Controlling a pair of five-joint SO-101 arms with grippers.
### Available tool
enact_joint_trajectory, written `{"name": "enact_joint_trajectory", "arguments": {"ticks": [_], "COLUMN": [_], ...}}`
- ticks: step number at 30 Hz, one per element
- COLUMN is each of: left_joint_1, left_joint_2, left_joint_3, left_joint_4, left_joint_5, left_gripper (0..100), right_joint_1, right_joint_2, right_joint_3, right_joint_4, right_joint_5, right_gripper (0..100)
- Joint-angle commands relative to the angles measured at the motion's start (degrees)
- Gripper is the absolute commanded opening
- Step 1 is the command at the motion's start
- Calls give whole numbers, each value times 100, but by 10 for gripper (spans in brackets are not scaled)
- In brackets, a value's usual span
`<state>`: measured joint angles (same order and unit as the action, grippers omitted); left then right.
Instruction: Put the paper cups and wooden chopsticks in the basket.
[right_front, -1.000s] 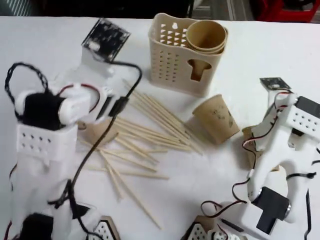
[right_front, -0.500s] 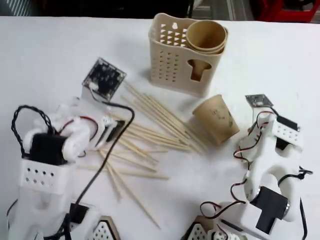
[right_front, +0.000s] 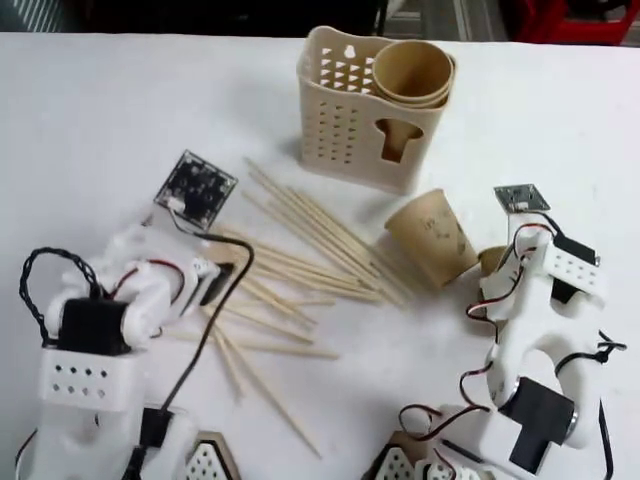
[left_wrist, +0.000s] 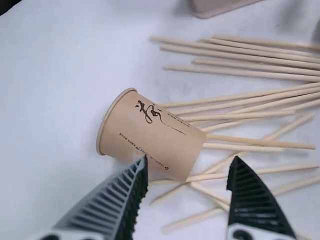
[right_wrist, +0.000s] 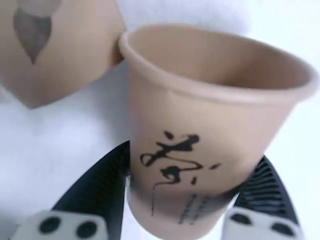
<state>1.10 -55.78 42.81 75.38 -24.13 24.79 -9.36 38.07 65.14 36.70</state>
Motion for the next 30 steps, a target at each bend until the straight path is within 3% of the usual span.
{"name": "enact_joint_trajectory", "arguments": {"ticks": [1,9,15,21,26,30], "left_joint_1": [-48,-48,-48,-48,-48,-48], "left_joint_2": [-462,-1402,-2202,-3073,-3881,-4637], "left_joint_3": [185,888,1582,2488,3174,3736], "left_joint_4": [-105,-114,-290,-519,-519,-519], "left_joint_5": [-114,-123,-114,-79,-18,422], "left_gripper": [260,260,260,260,257,260], "right_joint_1": [-92,-268,-1033,-1692,-2431,-3011], "right_joint_2": [-637,-2167,-2703,-2712,-2695,-2396], "right_joint_3": [-589,-2101,-2778,-3174,-3130,-3068], "right_joint_4": [620,1376,1244,4,-1182,-2149], "right_joint_5": [26,9,-220,-1644,-1996,-2031], "right_gripper": [197,197,197,198,198,198]}}
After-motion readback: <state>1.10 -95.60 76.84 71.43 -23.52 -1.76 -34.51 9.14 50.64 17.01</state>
